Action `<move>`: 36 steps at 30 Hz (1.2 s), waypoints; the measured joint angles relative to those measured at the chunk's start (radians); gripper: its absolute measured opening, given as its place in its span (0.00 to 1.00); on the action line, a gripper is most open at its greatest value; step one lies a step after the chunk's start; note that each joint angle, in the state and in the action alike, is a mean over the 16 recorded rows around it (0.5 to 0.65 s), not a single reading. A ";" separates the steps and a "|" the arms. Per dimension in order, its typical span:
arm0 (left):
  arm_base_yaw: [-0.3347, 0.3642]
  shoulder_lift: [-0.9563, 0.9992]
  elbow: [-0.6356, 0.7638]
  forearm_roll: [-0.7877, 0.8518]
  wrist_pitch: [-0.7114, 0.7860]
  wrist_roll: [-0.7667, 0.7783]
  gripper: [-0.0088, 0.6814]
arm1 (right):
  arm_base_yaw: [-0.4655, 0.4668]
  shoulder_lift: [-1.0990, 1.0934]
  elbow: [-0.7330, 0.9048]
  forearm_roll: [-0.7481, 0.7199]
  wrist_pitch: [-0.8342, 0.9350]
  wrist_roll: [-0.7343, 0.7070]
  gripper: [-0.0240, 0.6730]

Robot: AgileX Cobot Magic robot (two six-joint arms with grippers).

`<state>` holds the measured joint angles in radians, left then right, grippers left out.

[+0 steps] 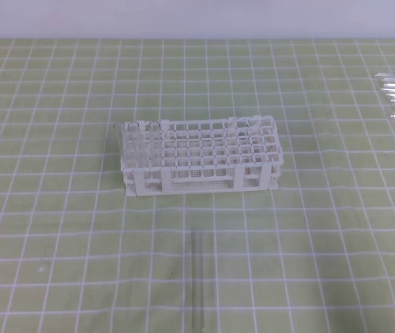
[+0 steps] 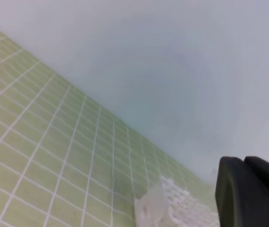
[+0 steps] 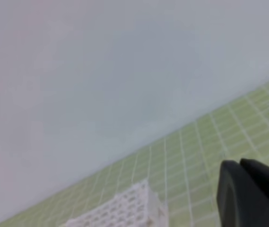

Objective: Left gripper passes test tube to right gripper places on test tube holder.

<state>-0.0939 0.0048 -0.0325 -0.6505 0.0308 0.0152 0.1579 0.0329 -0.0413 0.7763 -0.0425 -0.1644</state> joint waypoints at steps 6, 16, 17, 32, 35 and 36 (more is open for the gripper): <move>0.000 0.088 -0.095 0.008 0.104 0.012 0.01 | 0.000 0.124 -0.104 -0.022 0.112 -0.001 0.03; 0.000 0.407 -0.378 0.026 0.422 0.136 0.01 | 0.000 0.458 -0.351 -0.153 0.397 -0.004 0.03; 0.000 0.443 -0.406 0.027 0.457 0.152 0.01 | 0.000 0.489 -0.370 -0.168 0.427 -0.004 0.03; -0.201 0.878 -0.623 -0.007 0.678 0.172 0.01 | 0.000 0.740 -0.470 -0.267 0.637 -0.014 0.03; -0.291 0.952 -0.640 0.012 0.651 0.122 0.01 | 0.000 0.748 -0.470 -0.273 0.643 -0.018 0.03; -0.323 0.979 -0.648 0.025 0.642 0.100 0.01 | 0.000 0.749 -0.470 -0.274 0.644 -0.020 0.03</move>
<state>-0.4169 0.9835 -0.6804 -0.6256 0.6723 0.1154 0.1579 0.7822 -0.5118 0.5023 0.6017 -0.1839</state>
